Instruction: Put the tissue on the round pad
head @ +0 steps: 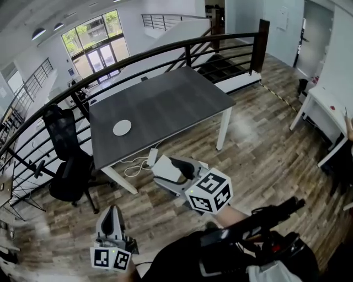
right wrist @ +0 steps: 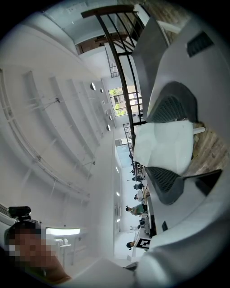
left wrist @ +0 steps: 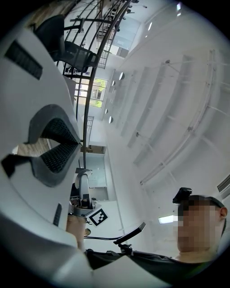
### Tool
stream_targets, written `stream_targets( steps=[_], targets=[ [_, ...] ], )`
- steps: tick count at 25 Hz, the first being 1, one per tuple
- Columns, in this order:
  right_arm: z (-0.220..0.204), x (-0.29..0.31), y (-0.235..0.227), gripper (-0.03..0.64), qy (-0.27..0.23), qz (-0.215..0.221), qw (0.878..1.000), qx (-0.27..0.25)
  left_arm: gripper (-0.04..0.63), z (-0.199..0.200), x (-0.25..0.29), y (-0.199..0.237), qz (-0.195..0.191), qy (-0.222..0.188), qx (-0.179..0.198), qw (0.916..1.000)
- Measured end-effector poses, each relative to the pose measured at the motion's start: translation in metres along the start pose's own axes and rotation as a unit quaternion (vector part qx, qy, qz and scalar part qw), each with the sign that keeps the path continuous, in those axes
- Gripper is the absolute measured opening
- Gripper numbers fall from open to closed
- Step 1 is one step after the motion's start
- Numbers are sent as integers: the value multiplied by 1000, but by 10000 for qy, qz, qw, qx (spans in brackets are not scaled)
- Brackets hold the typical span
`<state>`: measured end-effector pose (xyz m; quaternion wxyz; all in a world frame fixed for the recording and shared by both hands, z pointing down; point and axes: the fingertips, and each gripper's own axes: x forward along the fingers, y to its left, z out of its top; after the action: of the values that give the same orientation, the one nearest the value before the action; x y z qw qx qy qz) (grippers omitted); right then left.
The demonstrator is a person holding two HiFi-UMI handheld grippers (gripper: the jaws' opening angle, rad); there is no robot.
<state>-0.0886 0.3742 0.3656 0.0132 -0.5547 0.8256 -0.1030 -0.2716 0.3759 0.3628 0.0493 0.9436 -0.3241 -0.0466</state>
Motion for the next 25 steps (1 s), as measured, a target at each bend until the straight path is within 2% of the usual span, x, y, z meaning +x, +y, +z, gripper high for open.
stream_targets(
  steps=[3,9,16,22,25],
  targets=[
    [-3,8,12,314,-35,-47,10000,-33,5,0,-14,13,-26,-28,25,10000],
    [-9,5,9,314,12,-143,9999,-35,5,-10,-18,8,-142,32,-26,9999],
    [-6,12,18,314,49,-9,10000,-30,5,-9,-30,20,143,21,-82,9999],
    [0,33,4,314,94,245,9997,-7,5,-6,-11,21,280,108,-46,9995],
    [3,44,-20,314,62,346,9994,15,5,-7,15,20,350,124,-15,9993]
  ],
)
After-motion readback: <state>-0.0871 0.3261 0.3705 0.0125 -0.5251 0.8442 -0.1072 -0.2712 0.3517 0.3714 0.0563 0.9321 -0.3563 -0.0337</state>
